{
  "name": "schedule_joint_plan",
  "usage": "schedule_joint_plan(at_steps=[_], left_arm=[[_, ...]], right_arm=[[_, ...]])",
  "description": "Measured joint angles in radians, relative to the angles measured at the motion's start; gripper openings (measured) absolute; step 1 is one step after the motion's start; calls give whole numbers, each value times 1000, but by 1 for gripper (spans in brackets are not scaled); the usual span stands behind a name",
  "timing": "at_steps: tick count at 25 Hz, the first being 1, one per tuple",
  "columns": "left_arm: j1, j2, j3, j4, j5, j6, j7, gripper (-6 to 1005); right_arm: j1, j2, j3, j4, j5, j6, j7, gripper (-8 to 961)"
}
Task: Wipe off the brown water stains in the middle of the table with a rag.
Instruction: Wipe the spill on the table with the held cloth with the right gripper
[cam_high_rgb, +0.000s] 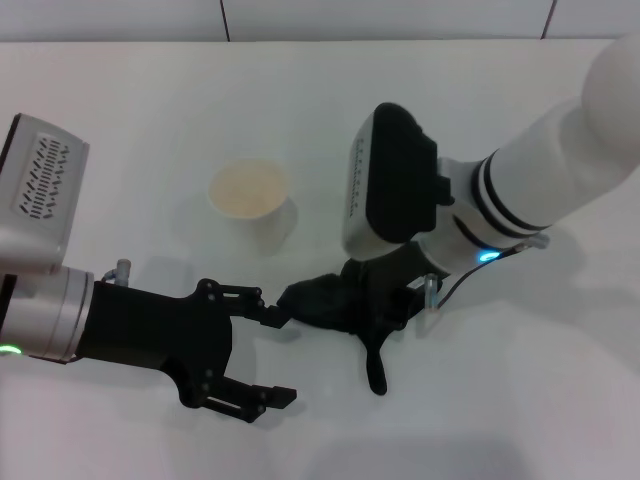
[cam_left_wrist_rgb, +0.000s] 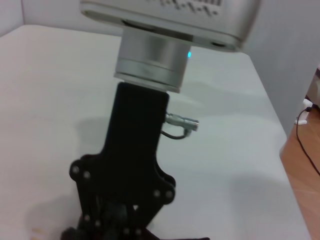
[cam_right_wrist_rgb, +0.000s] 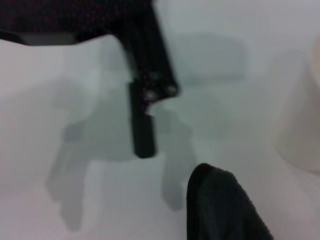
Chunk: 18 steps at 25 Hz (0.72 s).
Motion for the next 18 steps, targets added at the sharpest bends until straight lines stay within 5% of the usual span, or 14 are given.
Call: schedule_joint_plan(at_steps=[18], left_arm=[[0,0,0,0,-2,-3,1,848]], right_arm=[[37,-6,70,133,-61,189,-28,118]])
